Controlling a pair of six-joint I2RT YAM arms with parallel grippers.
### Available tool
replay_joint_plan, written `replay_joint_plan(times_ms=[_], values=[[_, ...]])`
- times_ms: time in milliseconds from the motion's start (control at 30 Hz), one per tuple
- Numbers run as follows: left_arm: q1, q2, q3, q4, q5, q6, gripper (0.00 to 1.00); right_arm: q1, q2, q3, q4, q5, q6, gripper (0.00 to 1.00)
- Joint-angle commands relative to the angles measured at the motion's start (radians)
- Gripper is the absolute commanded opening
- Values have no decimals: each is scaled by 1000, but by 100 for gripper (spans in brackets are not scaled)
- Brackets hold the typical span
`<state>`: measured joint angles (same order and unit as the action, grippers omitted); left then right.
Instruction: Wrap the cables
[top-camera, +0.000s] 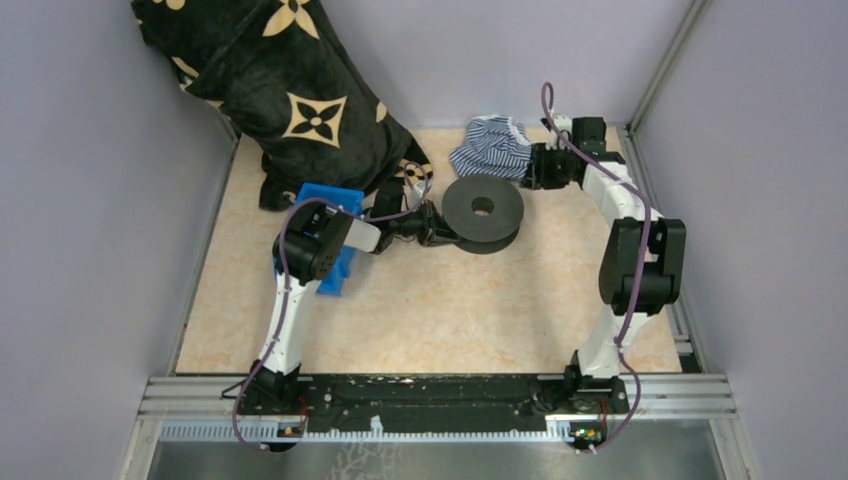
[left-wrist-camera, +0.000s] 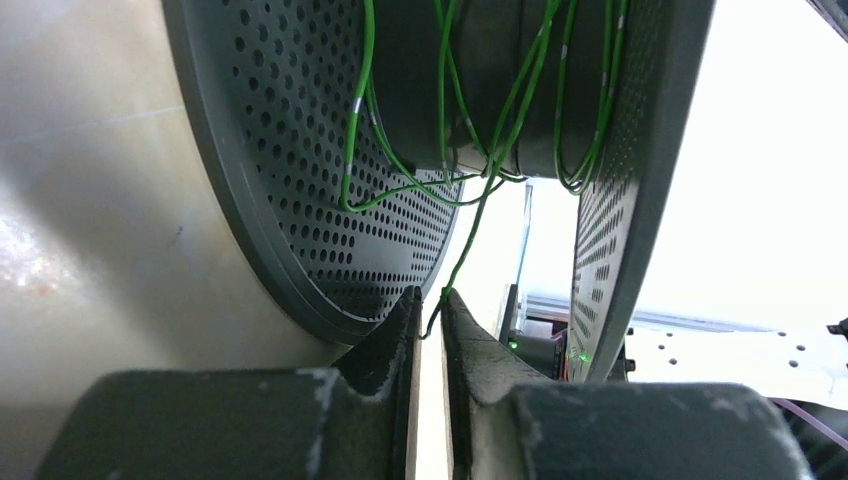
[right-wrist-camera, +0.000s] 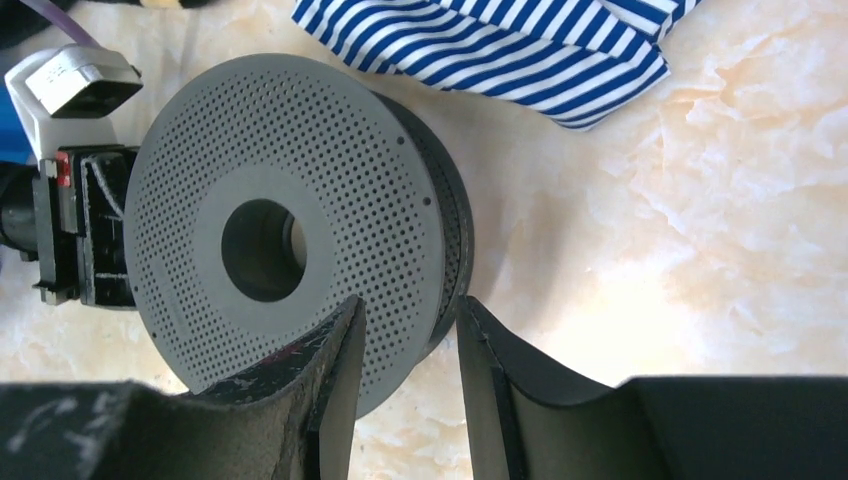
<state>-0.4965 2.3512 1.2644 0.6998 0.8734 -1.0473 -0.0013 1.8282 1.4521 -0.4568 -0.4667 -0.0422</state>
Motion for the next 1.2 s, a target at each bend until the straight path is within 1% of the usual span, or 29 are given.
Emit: replay_joint_plan(times_ms=[0,200,600,800,900,967,1033,1167], values=[[13,-36,-16,37,13,4,18,-8,-79,-30,20,7,-25,40],[15,-43,-25,37,14,8,19,-10,-96,-61,25,2,-29,40],[18,-53,-34,45,18,14,25,-11,-105,-109,34,-3,-31,40],[18,-62,-44,48,20,15,26,-11,-111,-127,41,-2,-31,40],[19,-69,-52,50,21,18,26,-12,-115,-136,42,44,-27,40],[19,-73,-53,50,20,18,26,-12,-104,-138,43,145,-16,40],[19,-77,-52,47,20,22,26,-16,-90,-139,52,193,-17,40],[19,-89,-52,33,20,37,26,-17,-64,-129,76,200,-44,40]])
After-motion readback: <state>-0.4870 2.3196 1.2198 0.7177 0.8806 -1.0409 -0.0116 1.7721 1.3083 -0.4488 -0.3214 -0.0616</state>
